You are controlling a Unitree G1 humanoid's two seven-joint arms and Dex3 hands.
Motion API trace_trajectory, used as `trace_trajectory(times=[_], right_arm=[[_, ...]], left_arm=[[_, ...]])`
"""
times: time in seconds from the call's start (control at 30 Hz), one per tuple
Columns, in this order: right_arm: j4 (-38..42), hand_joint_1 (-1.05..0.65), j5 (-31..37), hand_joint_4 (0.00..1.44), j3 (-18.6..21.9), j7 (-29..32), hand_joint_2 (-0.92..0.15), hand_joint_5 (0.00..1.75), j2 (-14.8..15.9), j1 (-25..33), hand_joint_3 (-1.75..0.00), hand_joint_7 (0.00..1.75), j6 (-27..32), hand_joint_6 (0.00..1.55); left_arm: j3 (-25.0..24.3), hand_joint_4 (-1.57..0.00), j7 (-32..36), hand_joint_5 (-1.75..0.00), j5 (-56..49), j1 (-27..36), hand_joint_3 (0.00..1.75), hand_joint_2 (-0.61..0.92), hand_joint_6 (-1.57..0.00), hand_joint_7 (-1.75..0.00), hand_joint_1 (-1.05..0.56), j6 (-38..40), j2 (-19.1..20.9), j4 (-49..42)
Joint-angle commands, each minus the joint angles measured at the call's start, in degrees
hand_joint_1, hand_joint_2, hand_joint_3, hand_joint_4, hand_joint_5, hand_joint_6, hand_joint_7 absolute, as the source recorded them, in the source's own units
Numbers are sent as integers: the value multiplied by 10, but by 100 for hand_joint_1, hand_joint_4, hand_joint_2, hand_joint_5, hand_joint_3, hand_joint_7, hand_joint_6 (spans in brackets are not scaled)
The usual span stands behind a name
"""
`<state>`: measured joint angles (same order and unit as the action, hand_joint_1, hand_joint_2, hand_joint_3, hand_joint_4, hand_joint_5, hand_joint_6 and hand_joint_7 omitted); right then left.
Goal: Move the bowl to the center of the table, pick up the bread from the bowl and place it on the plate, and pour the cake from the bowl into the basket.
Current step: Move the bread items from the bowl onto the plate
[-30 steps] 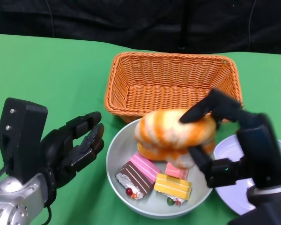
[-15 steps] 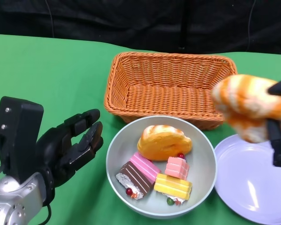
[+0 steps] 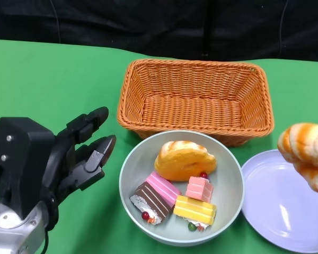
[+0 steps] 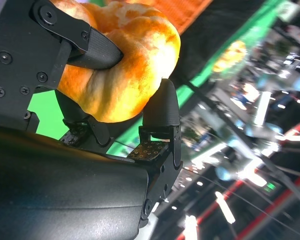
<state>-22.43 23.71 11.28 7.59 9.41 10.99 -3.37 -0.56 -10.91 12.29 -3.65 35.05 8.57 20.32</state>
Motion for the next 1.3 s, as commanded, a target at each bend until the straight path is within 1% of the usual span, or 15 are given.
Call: trace_trajectory(times=[0.03,0.2,0.23,0.3,0.33,0.37,0.4,0.43,0.47,0.53,0.6,0.63,0.7,0.77,1.3], right_arm=[[9,6,6,100,4,-22,-17,175,22,4,-169,163,28,81],[11,8,4,88,-4,-65,-23,174,45,2,-156,144,63,81],[6,6,3,83,-6,-79,-25,164,48,3,-149,134,78,77],[-6,-5,-1,73,-9,-102,-43,117,54,5,-106,83,104,69],[-9,-8,-2,71,-9,-109,-50,103,55,5,-90,63,112,70],[-12,-9,-3,70,-9,-112,-53,99,55,4,-85,56,116,70],[-17,-16,11,59,-18,-137,-55,91,74,6,-79,47,128,61],[-21,-28,25,33,-27,-160,-68,81,92,8,-53,33,138,43],[-24,-37,35,17,-33,-176,-80,76,105,9,-30,23,147,32],[-29,-44,42,3,-39,-189,-90,71,115,10,-11,15,157,24],[-32,-46,42,1,-40,-191,-91,70,117,9,-7,14,163,22],[-37,-50,54,0,-46,-196,-92,61,124,13,-7,11,168,19],[-43,-67,74,0,-54,-202,-92,24,133,19,-7,6,173,8],[-48,-73,92,0,-61,-204,-92,11,138,22,-7,3,179,4],[-81,-72,145,5,-74,-227,-92,7,142,32,-5,5,196,8]], left_arm=[[-3,-13,2,-27,-7,6,59,92,-20,-2,-55,-11,8,7],[-3,-13,0,-28,-10,5,59,92,-20,-2,-55,-13,7,6],[-3,-13,0,-29,-11,6,59,92,-20,-2,-55,-14,8,7],[-2,-13,0,-29,-12,6,59,92,-21,-2,-54,-15,9,8],[-2,-13,0,-30,-13,6,59,92,-21,-2,-54,-15,9,8],[-2,-13,0,-30,-13,6,59,92,-21,-2,-54,-15,9,8],[-2,-13,0,-30,-14,6,59,92,-21,-2,-54,-15,9,7],[-2,-13,1,-31,-14,6,59,92,-21,-2,-54,-15,8,7],[-2,-13,2,-31,-15,5,58,92,-21,-2,-54,-14,7,6],[-2,-13,3,-32,-16,5,58,92,-22,-2,-53,-14,6,6],[-2,-13,2,-32,-16,5,58,92,-22,-2,-53,-14,6,6],[-2,-13,1,-33,-16,5,58,92,-22,-2,-53,-13,7,7],[-2,-12,2,-33,-16,5,58,92,-22,-2,-53,-11,7,8],[-3,-12,2,-33,-15,4,58,92,-22,-2,-53,-10,7,8],[-3,-10,2,-38,-15,4,58,92,-22,-1,-53,-7,8,12]])
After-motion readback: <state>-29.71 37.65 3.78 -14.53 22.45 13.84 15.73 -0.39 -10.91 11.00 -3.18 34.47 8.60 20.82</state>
